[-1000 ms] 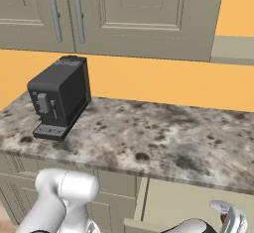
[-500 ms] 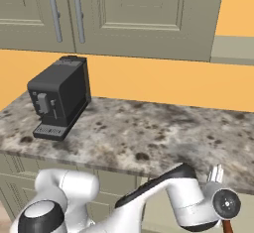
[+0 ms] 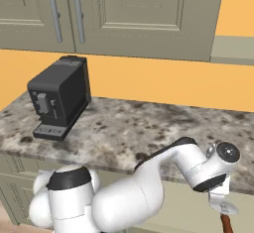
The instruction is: Take the pizza cutter from the drawer on the right and place it on the dining counter for cutting.
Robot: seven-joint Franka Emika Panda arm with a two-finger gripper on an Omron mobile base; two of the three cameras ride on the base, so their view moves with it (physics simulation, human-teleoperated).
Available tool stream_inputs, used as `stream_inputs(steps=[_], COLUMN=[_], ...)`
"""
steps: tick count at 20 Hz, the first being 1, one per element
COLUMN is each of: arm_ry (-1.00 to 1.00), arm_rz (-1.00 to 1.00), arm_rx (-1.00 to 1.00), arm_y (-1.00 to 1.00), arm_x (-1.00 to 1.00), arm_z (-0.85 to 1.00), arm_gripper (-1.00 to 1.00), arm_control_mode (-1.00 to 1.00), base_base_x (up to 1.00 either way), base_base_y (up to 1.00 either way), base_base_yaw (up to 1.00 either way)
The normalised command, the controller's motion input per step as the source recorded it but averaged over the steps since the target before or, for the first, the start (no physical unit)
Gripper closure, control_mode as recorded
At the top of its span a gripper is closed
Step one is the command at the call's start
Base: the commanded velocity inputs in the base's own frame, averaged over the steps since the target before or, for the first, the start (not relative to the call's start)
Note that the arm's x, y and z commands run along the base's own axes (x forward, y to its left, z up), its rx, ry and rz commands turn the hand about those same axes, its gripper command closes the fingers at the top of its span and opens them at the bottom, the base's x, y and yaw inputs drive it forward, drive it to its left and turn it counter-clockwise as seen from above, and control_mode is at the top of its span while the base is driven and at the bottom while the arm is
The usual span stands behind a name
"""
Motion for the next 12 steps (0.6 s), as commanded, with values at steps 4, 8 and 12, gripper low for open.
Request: stream_inputs(steps=[4,8,12], arm_ry=[0.23,0.17,0.13], arm_rz=[0.35,0.4,0.4], arm_rx=[-0.11,-0.18,-0.09], arm_y=[-0.36,-0.24,-0.01], arm_x=[-0.02,-0.33,-0.2], arm_z=[-0.01,-0.09,-0.4], arm_gripper=[-1.0,-1.0,-1.0], arm_control_mode=[-1.0,-1.0,-1.0], base_base_x=[0.0,0.0,0.0], base_base_y=[0.0,0.0,0.0], base_base_yaw=[0.0,0.0,0.0])
